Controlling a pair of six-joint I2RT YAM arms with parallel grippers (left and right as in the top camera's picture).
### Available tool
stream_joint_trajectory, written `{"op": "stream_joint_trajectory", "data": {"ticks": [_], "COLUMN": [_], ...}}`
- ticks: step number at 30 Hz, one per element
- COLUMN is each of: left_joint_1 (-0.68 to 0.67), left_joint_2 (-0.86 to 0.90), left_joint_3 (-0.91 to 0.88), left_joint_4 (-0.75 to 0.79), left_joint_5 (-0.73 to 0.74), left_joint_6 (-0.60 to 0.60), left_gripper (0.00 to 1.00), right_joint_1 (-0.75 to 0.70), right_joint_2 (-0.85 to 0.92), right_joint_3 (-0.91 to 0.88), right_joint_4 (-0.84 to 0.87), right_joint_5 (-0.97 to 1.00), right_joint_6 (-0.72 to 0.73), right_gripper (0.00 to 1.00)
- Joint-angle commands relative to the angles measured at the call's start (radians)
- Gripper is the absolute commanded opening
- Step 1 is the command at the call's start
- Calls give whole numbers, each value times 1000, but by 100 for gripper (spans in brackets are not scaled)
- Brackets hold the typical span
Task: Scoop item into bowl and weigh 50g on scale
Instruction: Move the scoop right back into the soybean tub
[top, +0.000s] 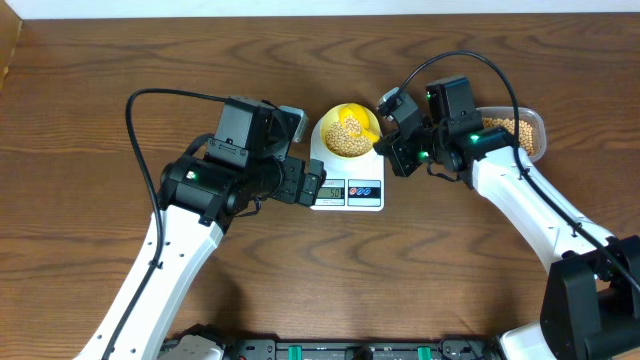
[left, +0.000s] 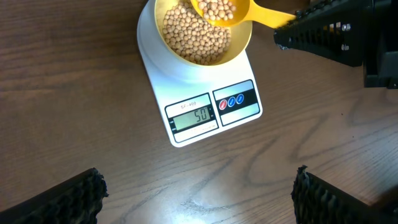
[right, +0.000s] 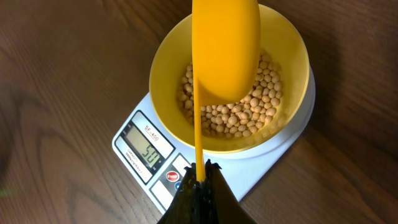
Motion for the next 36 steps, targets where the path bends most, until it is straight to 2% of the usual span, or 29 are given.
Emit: {"op": "stream_joint_trajectory", "data": {"ticks": [1, 9, 15, 21, 30, 36], "left_joint_1": [3, 3, 3, 3, 3, 3], "left_joint_2": [-9, -9, -9, -9, -9, -9], "left_joint_3": [28, 28, 28, 28, 28, 28], "left_joint_4": [-2, -2, -2, -2, -2, -2], "left_joint_5": [-7, -7, -7, -7, -7, -7], "left_joint_6": [-12, -12, -12, -12, -12, -12], "left_gripper": [98, 98, 98, 98, 98, 98], "right_joint_1": [5, 5, -18, -44, -116, -166], "right_joint_2": [-25, -25, -25, -33, -120, -171], "right_joint_3": [21, 21, 21, 21, 21, 21], "right_joint_4": [3, 35, 102, 111, 111, 104], "right_joint_5": [-21, -22, -26, -33, -33, -56], "right_joint_6": [15, 26, 194, 274, 311, 430], "right_gripper": [1, 1, 1, 1, 1, 1]}}
